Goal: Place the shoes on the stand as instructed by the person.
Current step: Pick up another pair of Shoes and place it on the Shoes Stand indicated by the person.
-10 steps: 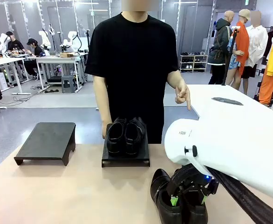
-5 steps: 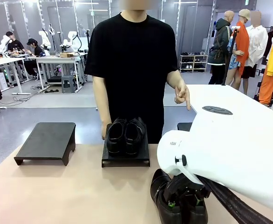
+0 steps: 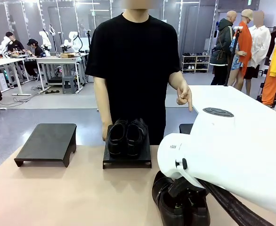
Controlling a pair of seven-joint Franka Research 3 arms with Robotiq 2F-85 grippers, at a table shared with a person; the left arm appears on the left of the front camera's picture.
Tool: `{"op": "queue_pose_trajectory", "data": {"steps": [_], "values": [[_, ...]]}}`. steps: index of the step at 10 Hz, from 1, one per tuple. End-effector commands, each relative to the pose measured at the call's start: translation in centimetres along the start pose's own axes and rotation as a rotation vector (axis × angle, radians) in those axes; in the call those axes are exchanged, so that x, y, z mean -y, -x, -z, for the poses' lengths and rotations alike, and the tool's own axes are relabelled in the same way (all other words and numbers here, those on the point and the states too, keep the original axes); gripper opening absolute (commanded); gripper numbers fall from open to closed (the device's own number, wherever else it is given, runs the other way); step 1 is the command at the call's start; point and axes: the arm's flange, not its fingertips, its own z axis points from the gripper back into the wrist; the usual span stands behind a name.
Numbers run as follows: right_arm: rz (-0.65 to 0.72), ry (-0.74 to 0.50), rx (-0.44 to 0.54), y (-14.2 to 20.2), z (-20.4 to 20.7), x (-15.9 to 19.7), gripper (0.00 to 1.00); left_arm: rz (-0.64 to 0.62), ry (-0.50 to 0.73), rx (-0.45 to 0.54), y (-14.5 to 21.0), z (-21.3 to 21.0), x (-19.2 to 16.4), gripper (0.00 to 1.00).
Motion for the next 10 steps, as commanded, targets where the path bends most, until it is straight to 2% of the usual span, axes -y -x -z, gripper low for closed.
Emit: {"op": "queue_pose_trajectory", "data": {"steps": [1, 5, 8, 10], "values": [[0.001, -0.013, 0.028, 0.9, 0.4, 0.6, 0.0, 0.005, 0.02, 0.015, -0.3, 0.0, 0.4, 1.0], [0.019, -0.019, 0.05, 1.0, -1.2, 0.8, 0.0, 0.005, 0.02, 0.015, -0.3, 0.0, 0.4, 1.0], [-0.002, -0.046, 0.107, 1.5, -8.5, 2.3, 0.0, 0.005, 0.02, 0.015, -0.3, 0.0, 0.4, 1.0], [-0.073, -0.053, 0.143, 1.7, -13.4, 4.1, 0.0, 0.005, 0.02, 0.015, -0.3, 0.0, 0.4, 1.0]]}}
